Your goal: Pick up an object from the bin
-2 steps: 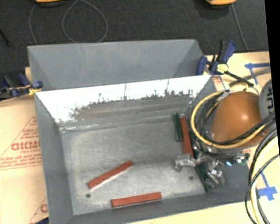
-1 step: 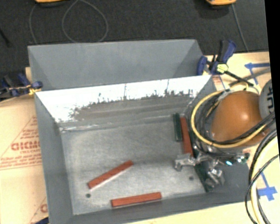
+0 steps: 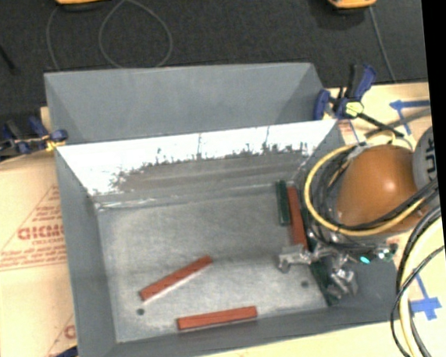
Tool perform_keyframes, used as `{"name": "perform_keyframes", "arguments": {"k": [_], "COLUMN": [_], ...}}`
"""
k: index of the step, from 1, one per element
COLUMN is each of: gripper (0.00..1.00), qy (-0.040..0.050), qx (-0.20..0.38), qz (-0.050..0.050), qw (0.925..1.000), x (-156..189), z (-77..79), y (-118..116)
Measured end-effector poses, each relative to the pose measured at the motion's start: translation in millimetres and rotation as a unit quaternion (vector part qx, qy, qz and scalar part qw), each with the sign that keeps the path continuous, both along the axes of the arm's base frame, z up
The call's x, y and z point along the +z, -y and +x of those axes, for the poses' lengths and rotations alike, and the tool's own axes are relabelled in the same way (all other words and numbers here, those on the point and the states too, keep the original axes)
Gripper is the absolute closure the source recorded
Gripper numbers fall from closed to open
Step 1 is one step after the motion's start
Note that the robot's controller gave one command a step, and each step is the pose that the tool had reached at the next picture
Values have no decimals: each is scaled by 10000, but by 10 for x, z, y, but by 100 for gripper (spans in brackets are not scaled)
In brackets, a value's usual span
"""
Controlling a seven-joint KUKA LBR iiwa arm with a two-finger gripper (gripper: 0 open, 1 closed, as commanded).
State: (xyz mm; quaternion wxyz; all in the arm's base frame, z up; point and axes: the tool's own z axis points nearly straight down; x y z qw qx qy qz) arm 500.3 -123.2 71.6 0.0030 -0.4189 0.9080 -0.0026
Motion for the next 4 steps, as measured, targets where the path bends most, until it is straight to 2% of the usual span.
{"name": "perform_keyframes", "arguments": {"k": [1,2,3,4], "gripper": [0,0,100,0], "qy": [10,-1,3,21], "qx": [1591,4388,4354,4370], "qz": [72,86,17,91], "qw": [9872,8986,9003,8994], "x": [23,21,12,12], "z": [11,433,440,437], "y": [4,-72,19,-80]}}
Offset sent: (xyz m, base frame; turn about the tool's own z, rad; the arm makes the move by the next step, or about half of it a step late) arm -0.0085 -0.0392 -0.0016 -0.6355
